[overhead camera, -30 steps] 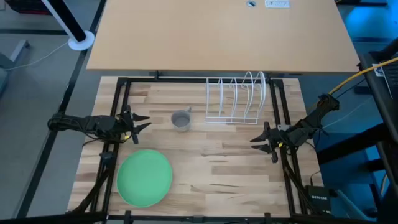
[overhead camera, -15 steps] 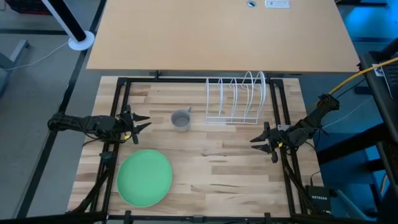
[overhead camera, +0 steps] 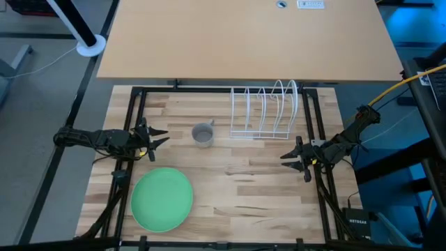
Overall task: Sort dishes
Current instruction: Put the green plate in the dish rack
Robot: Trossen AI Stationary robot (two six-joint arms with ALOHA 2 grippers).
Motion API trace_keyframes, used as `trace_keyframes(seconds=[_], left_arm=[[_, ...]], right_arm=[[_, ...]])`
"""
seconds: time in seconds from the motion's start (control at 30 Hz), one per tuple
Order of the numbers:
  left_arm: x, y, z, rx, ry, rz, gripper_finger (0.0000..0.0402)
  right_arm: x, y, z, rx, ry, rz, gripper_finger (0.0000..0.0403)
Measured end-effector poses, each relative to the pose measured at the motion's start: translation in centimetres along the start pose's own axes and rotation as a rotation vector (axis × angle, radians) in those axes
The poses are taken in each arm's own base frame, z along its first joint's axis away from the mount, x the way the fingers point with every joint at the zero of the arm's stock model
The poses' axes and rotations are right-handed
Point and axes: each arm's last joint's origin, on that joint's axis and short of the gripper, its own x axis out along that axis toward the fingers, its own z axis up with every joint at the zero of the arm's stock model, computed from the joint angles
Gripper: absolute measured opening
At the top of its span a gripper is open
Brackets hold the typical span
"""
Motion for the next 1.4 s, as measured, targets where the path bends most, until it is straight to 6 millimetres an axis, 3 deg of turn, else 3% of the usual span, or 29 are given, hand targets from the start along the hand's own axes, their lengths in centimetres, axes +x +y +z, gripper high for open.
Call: trace_keyframes(seconds=[0.37,0.57,0.73,0.93,1.2,1.4], left_arm=[[0.0,0.0,0.0,0.000,0.000,0.000,0.0116],[0.0,0.0,0.0,0.000,0.000,0.000,0.0116],[0.0,0.0,0.0,0.000,0.000,0.000,0.0116],[0.0,0.0,0.0,0.000,0.000,0.000,0.0116],[0.0,0.0,0.0,0.000,0.000,0.000,0.0116],[0.0,0.0,0.0,0.000,0.000,0.000,0.0116]], right_arm=[[-0.5,0.8,4.2,0.337,-0.388,0.006,0.0129],[0.1,1.7,5.5,0.419,-0.481,0.058,0.0129],[2.1,3.2,5.4,0.407,-0.472,0.061,0.0129],[6.9,5.2,6.7,0.342,-0.393,-0.018,0.0129],[16.0,7.4,10.0,0.266,-0.292,-0.046,0.0129],[22.6,7.9,11.1,0.337,-0.146,-0.038,0.0129]])
